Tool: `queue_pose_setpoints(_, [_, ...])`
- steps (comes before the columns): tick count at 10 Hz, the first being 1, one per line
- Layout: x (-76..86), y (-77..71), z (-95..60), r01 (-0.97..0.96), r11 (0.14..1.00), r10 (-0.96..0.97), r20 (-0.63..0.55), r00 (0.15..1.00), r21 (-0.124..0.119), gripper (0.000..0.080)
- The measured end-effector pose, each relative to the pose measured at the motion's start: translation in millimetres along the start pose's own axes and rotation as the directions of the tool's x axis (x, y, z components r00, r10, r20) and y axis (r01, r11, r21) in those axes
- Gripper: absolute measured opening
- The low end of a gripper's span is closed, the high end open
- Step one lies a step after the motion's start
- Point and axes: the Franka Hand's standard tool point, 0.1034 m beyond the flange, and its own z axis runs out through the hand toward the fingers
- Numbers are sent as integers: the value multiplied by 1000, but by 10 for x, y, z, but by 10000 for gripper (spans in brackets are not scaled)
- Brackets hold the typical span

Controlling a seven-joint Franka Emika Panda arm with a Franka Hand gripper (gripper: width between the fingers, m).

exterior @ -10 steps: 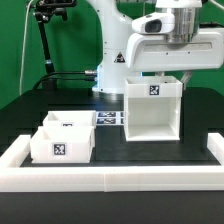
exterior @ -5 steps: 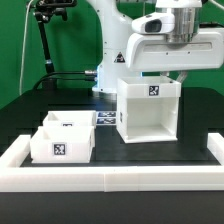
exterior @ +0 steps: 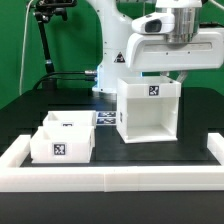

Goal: Assemble drawer

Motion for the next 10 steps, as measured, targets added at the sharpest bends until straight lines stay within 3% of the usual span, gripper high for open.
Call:
queue_pose_setpoints(1, [76,22,-14,-13,1000,13,7,1000,2,38])
queue_pose_setpoints(3, [417,68,-49,-49,999,49,6,999,18,38])
queue_pose_setpoints(8, [1203,474,-83,-58,998,60,-69,996,34,38])
queue_pose_setpoints(10, [1498,444,-106,-90,995,94,-98,991,42,38])
